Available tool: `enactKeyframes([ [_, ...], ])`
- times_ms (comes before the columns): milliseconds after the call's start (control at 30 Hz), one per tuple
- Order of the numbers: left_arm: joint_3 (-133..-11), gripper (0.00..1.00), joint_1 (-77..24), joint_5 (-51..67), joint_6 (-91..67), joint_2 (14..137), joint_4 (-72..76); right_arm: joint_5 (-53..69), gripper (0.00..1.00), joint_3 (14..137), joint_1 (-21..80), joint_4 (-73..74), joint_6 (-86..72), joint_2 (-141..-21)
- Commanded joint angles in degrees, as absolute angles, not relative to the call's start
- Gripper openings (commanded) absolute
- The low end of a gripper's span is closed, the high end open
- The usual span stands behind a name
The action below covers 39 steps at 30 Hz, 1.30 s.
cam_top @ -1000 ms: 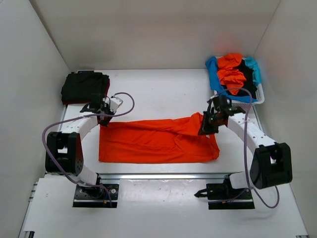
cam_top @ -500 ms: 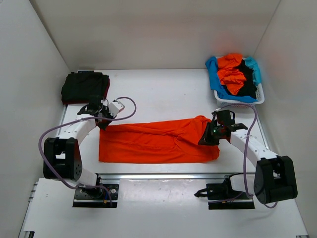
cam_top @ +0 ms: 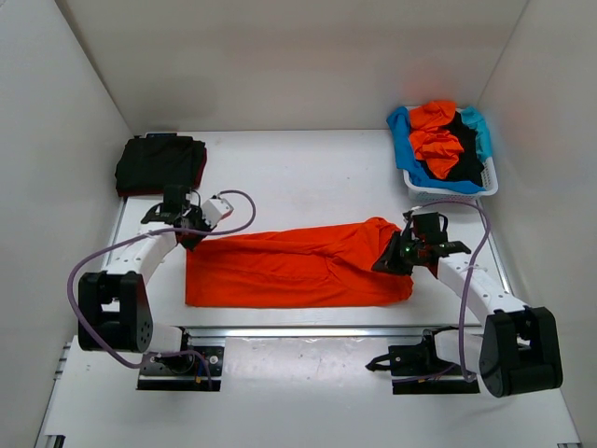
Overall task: Fold and stack the t-shirts
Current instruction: Fold the other side of the tshirt into a rectangle
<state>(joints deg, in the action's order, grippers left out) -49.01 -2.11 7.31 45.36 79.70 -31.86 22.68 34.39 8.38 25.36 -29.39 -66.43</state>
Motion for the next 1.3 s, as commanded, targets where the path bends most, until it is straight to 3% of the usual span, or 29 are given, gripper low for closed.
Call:
enactKeyframes([
  [0,-46.0,0.00,-3.4,6.8,49.4,77.0,-31.8,24.1,0.00,31.6,8.0,23.2,-30.8,-64.3],
  [200,-45.7,0.00,-3.7,6.3,49.2,76.6,-30.2,24.1,0.00,31.1,8.9,22.0,-31.4,-64.6],
  [400,-45.3,0.12,-4.2,7.5,54.2,75.2,-36.4,24.3,0.00,30.0,9.1,20.7,-32.3,-65.0],
  [500,-44.0,0.44,-3.9,5.2,53.6,73.4,-36.1,24.5,0.00,29.2,8.5,20.1,-32.0,-64.9],
  [767,-43.1,0.46,-3.8,2.9,52.6,68.4,-39.5,25.4,0.03,27.1,6.9,19.9,-29.6,-65.7],
  [800,-43.2,0.46,-3.9,2.5,51.9,67.4,-39.9,25.0,0.08,27.3,7.0,20.3,-28.8,-65.6],
  [933,-49.5,0.50,-4.9,5.3,45.1,66.0,-41.5,23.5,0.15,28.3,6.8,23.8,-25.1,-64.1],
  [1000,-53.6,0.57,-7.7,7.2,41.9,66.1,-41.9,24.7,0.37,27.8,6.0,24.8,-23.7,-62.6],
  [1033,-54.3,0.59,-12.0,6.3,39.9,66.2,-41.7,25.2,0.43,27.7,5.5,25.8,-22.9,-62.5],
  [1167,-52.3,0.65,-25.6,0.1,35.2,67.2,-35.2,21.5,0.43,33.6,10.1,26.6,-23.1,-58.4],
  [1267,-52.8,0.68,-25.6,2.5,32.3,71.0,-32.8,19.1,0.58,38.9,15.0,25.3,-23.3,-59.6],
])
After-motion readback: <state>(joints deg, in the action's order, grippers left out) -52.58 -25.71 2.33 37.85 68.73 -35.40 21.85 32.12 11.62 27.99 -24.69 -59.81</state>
